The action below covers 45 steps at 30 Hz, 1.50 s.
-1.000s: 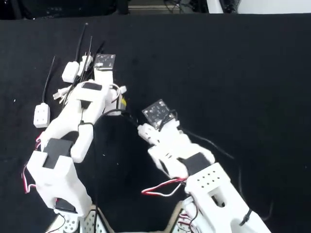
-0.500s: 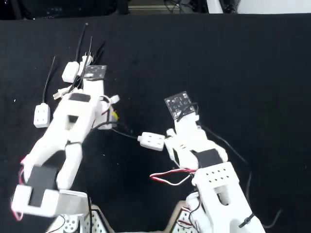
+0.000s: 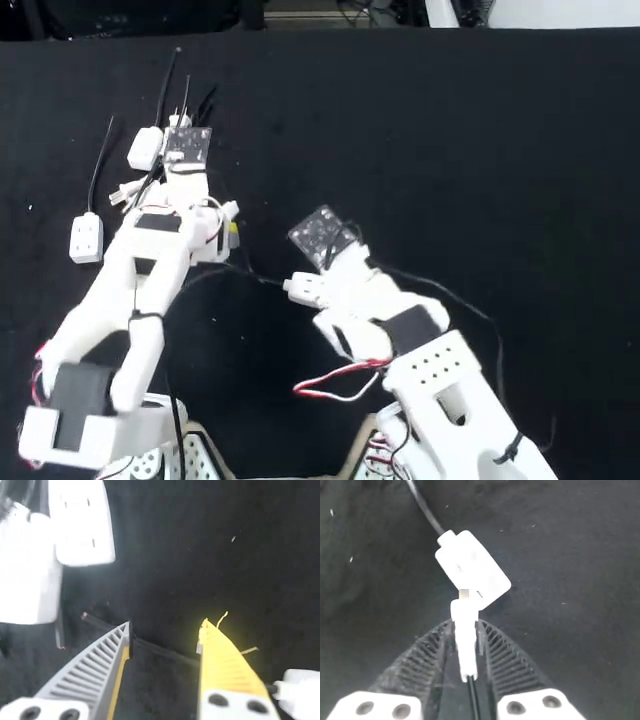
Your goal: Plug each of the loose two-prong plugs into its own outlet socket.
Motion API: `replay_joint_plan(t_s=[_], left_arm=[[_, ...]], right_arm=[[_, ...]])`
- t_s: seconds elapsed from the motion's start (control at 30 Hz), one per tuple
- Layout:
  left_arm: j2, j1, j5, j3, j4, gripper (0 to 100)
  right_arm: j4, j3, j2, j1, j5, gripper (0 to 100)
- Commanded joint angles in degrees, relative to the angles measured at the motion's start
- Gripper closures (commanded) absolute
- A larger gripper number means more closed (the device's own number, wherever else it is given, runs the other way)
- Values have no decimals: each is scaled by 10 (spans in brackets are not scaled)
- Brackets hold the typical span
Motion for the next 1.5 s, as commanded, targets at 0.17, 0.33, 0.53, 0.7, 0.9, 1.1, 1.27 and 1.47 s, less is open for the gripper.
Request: replay_joint_plan(t_s=[0.17, 0.33, 0.53, 0.7, 0.9, 1.1, 1.27, 1.47], left_arm=[[60, -7, -4, -15, 71, 777], [11, -7, -15, -8, 134, 777], [-72, -26, -53, 54, 138, 777], [-122, -51, -51, 75, 138, 777], [-143, -65, -31, 102, 105, 777], [-149, -65, 11, 189, -2, 777], [-149, -63, 38, 207, -44, 777], [-145, -62, 40, 207, -44, 777]], right_arm=[[-58, 25, -10, -11, 11, 988], [-95, 41, -10, -11, 11, 988], [-101, 34, -9, 36, 10, 988], [-56, -24, -9, 69, 6, 988], [57, -138, -8, 58, 5, 988], [98, -214, 65, 57, 5, 988], [131, -294, 188, 58, -20, 988], [256, -465, 360, 58, -54, 988]])
